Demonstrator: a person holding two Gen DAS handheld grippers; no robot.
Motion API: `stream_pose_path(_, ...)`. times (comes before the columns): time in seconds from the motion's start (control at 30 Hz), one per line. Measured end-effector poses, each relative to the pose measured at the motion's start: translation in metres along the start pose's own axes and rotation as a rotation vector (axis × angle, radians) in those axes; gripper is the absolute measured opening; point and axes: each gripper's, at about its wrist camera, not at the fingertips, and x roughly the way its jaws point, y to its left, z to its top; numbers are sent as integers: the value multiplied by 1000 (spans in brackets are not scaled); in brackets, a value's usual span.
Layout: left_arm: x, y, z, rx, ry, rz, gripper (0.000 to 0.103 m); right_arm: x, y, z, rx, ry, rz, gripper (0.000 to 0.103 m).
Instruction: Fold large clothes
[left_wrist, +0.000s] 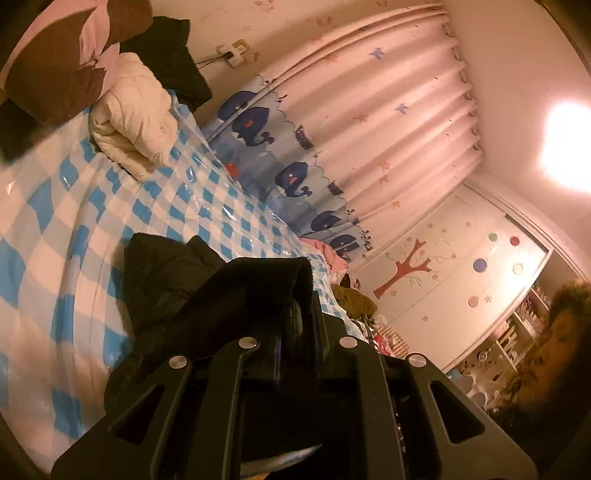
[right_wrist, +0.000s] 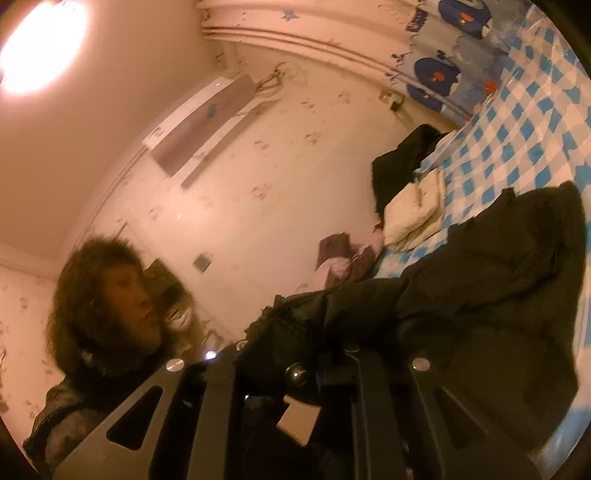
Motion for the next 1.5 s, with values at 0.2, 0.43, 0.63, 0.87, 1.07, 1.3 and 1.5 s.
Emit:
stream_pose_path(0.2, 60, 8, 65, -25, -55, -14, 10, 31, -48, 77, 66, -121, -24, 16)
stream_pose_path(0.43, 143, 29, 140, -37, -72, 48, 10, 62, -116, 163, 150, -233, -164, 16)
stream_pose_path(0.63, 206, 91, 166, -101, -48, 178, 8, 76, -224, 183, 344, -279, -348, 16)
stream_pose_path(0.87, 276, 145, 157, 5, 122, 528, 8, 81, -330, 166, 565, -220, -596, 17)
stream_pose_path(1.07, 270, 104, 160, 133, 88, 591, 46, 75, -322, 169, 589, -209, -643, 88)
stream_pose_path(1.3, 259, -1, 122, 360, 47, 550, 89, 107, -190, 182, 123, -115, -814, 97)
stream_pose_path(1.5, 307, -31, 43, 457, 179, 509, 89, 232, -167, 140, -202, 348, -994, 97)
